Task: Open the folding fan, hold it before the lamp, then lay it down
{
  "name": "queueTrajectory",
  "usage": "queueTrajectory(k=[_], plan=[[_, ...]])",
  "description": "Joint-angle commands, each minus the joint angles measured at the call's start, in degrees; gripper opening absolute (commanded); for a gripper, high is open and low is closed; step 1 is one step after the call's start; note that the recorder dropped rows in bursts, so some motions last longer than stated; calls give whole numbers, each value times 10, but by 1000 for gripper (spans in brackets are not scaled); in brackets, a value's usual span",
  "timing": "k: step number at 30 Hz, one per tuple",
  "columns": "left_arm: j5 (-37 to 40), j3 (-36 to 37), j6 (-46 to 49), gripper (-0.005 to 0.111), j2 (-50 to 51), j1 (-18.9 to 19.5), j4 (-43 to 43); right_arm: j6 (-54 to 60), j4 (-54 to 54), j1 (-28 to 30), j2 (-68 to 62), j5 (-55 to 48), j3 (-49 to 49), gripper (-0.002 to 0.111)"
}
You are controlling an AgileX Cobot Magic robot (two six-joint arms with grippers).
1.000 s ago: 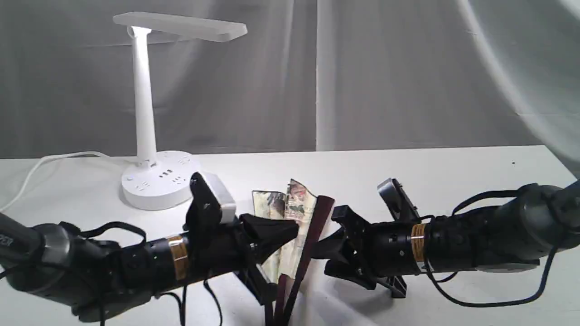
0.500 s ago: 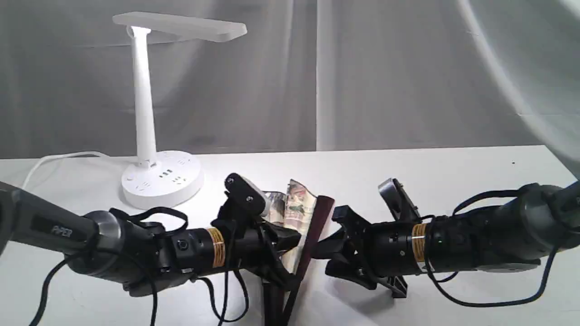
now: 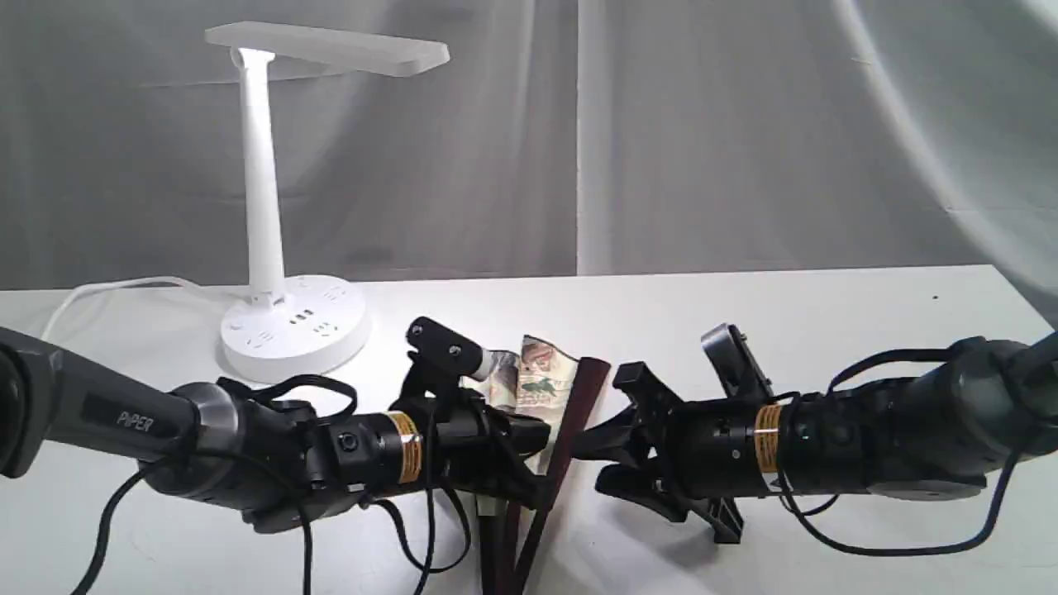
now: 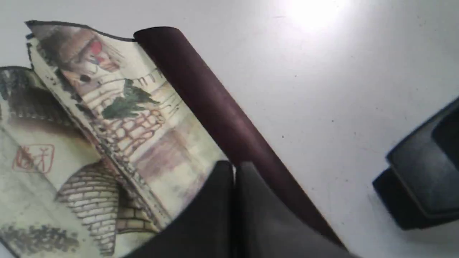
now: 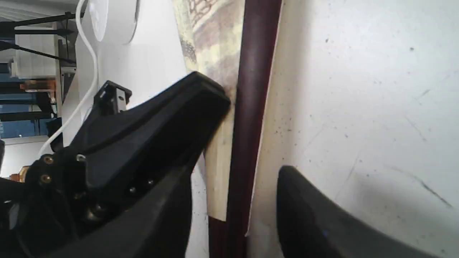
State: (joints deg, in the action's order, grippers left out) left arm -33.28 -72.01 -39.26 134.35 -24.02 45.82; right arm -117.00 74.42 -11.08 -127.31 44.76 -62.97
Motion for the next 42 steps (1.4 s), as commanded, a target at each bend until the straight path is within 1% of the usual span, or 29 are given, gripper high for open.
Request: queueTrajectory(k=[1,5,7,8,11,13,16,19,23,26,29,35,42], plan=[[53,3,-56,0,9,1,0,4,25,-2,-31,-65,2,44],[67,3,-111,0,9,1,4,1,9,-12,-31,-83,2,59],[71,2,-151,0,9,5,35,1,-4,-12,-31,-94,2,62],[71,2,-168,0,9,8,51,1,-10,-12,-31,-97,2,62],[72,2,-269,0,9,27,114,1,-18,-15,-31,-96,2,62],[69,0,-345,0,9,42,177,1,-28,-17,-31,-96,2,62],[39,-3,-441,0,9,64,269,1,-40,-22,-31,-96,-8,62],[6,-3,-491,0,9,84,307,-2,-40,-33,-31,-96,-26,62],[-11,-3,-525,0,9,98,327,-8,-40,-57,-31,-109,-51,62],[-24,-3,-537,0,9,98,330,-17,-40,-76,-34,-141,-67,62],[-29,-3,-537,0,9,98,330,-26,-42,-83,-52,-131,-86,62],[-29,-3,-537,0,9,98,331,-26,-47,-84,-104,-87,-128,62],[-29,-3,-537,0,9,98,342,-26,-39,-84,-140,-92,-170,62]])
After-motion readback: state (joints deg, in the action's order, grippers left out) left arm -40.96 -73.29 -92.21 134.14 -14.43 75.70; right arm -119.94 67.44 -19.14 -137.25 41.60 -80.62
